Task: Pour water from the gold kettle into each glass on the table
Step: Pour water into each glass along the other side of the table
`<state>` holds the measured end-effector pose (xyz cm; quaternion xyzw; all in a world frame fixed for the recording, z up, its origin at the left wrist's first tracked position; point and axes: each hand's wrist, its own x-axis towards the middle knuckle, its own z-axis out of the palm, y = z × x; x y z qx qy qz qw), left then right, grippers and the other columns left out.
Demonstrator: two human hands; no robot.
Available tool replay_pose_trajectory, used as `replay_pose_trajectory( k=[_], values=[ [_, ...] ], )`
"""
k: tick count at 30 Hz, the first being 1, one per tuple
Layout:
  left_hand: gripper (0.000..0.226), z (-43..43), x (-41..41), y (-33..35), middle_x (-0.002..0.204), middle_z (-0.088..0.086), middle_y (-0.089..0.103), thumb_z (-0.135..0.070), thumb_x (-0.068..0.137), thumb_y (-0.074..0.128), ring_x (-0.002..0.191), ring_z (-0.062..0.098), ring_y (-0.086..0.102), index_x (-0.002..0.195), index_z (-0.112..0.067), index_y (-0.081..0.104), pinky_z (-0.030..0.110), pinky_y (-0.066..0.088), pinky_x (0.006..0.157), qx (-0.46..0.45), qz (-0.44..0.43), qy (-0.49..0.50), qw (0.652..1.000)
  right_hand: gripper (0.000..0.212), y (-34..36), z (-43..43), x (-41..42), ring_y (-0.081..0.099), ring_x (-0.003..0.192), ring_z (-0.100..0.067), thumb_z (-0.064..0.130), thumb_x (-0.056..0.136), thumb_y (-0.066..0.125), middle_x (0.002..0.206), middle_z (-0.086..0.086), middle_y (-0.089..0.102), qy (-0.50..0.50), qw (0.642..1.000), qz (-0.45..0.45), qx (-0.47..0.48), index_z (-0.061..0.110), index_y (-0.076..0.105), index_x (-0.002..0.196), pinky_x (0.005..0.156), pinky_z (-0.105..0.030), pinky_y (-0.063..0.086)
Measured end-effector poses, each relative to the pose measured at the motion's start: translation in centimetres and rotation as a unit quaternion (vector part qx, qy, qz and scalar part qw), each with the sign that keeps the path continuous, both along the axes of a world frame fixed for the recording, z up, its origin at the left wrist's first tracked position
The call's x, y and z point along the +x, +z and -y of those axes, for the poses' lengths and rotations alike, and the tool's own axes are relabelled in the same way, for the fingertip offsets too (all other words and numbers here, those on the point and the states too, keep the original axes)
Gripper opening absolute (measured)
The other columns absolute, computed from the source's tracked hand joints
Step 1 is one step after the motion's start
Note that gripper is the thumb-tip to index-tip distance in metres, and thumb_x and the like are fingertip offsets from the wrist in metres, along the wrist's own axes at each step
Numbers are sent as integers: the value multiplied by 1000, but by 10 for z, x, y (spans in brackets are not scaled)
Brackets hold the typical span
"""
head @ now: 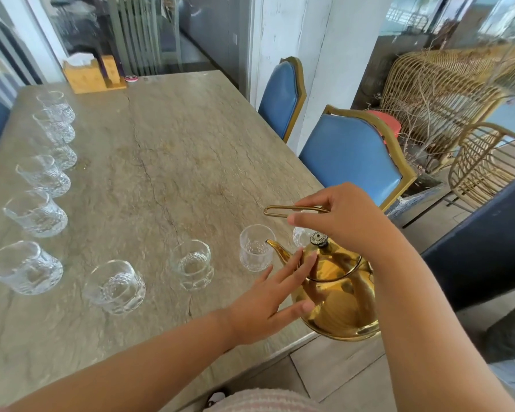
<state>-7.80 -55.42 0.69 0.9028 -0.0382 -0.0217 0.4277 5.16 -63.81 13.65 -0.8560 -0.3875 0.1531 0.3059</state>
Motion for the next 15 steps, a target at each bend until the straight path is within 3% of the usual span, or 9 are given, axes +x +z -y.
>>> replay_pose_trajectory(
  k=[3,5,8,12,15],
  values=[
    [67,-4,1,0,159,-14,-10,-53,93,27,142,-6,-15,147,-39,-12,45,-2,120,-12,5,-4,1000,26,4,-10,-1,55,58,11,36,80,70,78,17,64,9,1000,6,-17,21,76,101,48,-5,37],
    [67,-7,2,0,159,-14,-11,-52,94,28,142,-6,-14,146,-39,-13,46,0,120,-21,6,-6,1000,25,6,-16,-2,50,50,18,34,81,70,71,20,61,20,999,7,-27,20,76,101,45,-2,36],
    [67,-10,4,1,157,-15,-13,-56,93,26,142,-6,-14,143,-41,-15,47,1,120,-34,13,-17,999,25,9,-24,-2,45,46,21,33,81,69,79,14,64,35,998,27,-51,19,76,100,44,0,34],
    [67,-12,5,0,153,-24,-19,-56,94,28,142,-7,-13,141,-46,-19,47,6,120,-58,13,-23,998,25,11,-33,-1,52,58,2,33,80,70,99,9,71,39,996,37,-78,20,76,101,48,-8,34],
    [69,-13,5,-2,155,-20,-18,-57,92,28,142,-7,-12,142,-44,-18,47,7,120,-62,16,-23,998,24,10,-37,-1,54,65,-2,33,79,70,100,8,72,40,995,33,-81,20,77,98,56,-14,36]
  ],
)
